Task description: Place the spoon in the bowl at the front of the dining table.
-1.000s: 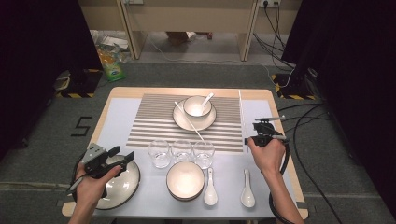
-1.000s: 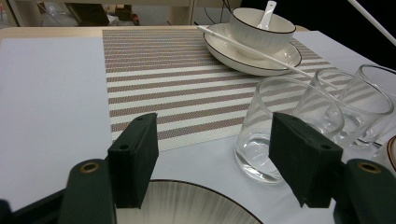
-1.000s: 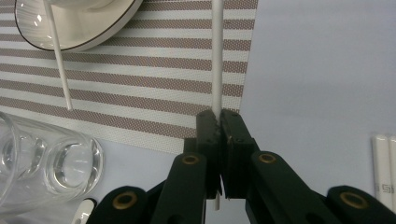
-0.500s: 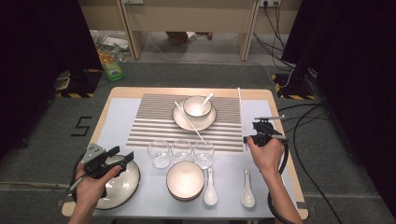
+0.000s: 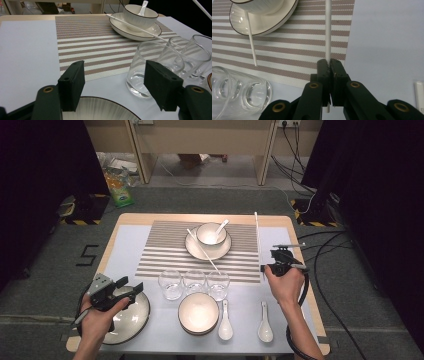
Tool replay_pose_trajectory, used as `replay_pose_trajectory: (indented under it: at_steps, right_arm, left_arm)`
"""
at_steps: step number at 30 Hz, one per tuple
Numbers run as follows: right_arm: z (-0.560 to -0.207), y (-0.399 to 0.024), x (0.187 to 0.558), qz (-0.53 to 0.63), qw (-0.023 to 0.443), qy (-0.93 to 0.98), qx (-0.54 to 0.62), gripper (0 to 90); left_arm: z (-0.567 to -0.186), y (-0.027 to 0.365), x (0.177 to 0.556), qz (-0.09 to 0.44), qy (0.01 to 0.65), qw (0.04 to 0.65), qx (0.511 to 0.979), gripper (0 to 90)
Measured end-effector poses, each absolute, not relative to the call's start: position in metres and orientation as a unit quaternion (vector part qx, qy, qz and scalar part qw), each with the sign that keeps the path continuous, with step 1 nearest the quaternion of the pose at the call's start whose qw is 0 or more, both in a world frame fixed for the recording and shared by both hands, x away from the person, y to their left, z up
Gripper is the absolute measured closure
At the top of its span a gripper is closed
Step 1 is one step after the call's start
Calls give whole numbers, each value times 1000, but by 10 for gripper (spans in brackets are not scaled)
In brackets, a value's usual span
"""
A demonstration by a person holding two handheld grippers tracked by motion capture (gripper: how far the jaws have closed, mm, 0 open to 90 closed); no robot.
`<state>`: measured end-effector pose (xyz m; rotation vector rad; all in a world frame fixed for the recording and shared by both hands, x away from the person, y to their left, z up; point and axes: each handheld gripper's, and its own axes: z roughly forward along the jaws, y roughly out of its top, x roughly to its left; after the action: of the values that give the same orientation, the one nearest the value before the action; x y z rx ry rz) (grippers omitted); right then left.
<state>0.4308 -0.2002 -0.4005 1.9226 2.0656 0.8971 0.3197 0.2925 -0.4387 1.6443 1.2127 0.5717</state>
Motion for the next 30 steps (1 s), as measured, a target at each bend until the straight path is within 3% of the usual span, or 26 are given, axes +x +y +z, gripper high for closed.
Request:
replay_pose_trajectory:
  at_steps: [30]
  right_arm:
    - [-398,-194,435,308,90,697,641,874]
  left_arm:
    - [-439,292,320,239,497,484,680,326]
